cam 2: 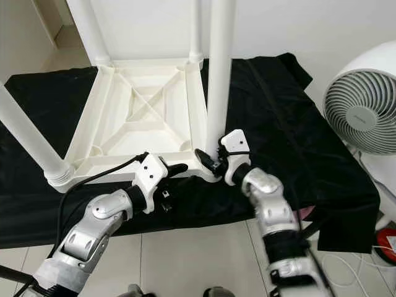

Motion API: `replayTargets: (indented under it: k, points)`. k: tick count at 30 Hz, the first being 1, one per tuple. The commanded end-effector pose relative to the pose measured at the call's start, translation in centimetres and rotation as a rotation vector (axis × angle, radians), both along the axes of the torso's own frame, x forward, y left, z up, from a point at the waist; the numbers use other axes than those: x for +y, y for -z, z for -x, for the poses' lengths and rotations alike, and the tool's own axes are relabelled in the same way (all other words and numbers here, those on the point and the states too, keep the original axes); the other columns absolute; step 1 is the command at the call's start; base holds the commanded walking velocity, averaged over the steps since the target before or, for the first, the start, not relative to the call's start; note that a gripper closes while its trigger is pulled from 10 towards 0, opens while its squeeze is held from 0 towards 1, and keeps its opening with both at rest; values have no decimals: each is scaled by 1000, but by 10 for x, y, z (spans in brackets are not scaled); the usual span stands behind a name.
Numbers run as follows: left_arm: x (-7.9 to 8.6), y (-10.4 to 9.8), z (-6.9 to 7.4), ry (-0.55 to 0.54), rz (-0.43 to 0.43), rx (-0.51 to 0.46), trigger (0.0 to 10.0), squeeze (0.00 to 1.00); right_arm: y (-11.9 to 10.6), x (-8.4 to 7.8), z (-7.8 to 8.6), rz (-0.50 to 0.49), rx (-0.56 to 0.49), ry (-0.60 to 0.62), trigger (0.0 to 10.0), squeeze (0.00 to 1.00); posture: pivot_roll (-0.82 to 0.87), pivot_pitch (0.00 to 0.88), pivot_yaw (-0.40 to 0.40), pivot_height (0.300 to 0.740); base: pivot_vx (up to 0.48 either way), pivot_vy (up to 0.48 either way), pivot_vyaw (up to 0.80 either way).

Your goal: Building children table

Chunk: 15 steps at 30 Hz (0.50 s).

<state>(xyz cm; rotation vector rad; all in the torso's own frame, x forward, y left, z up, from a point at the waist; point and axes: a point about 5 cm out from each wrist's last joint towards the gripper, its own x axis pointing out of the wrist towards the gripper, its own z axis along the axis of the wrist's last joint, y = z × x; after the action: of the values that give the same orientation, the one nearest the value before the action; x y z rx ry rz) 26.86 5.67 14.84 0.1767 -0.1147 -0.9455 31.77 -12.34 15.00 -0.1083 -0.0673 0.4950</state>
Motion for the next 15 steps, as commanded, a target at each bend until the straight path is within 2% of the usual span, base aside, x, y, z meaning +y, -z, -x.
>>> replayTargets:
  k: [1,3,5,7,8,14,15]
  points:
    - [0,2,3,4,-1,12,10000,0,5,3,3,-38,35,106,10000,0,-134,84,42,740,0,0,0]
    - [0,2,3,3,2,15,10000,0,6,12,9,-97,24,294,10000,0,-132,86,37,740,0,0,0]
    - [0,1,3,2,3,16,10000,0,6,18,12,-125,31,332,10000,0,-131,88,37,740,0,0,0]
    - [0,1,3,2,3,16,10000,0,6,18,12,-125,31,332,10000,0,-131,88,37,740,0,0,0]
    - [-1,0,2,0,8,14,10000,0,2,28,15,-138,27,303,10000,0,-130,88,37,740,0,0,0]
    - [-1,0,2,1,9,13,10000,0,0,31,17,-136,32,284,10000,0,-136,93,38,740,0,0,0]
    - [-1,-1,1,-2,10,12,10000,0,0,28,17,-151,34,270,10000,1000,-139,93,38,740,0,0,0]
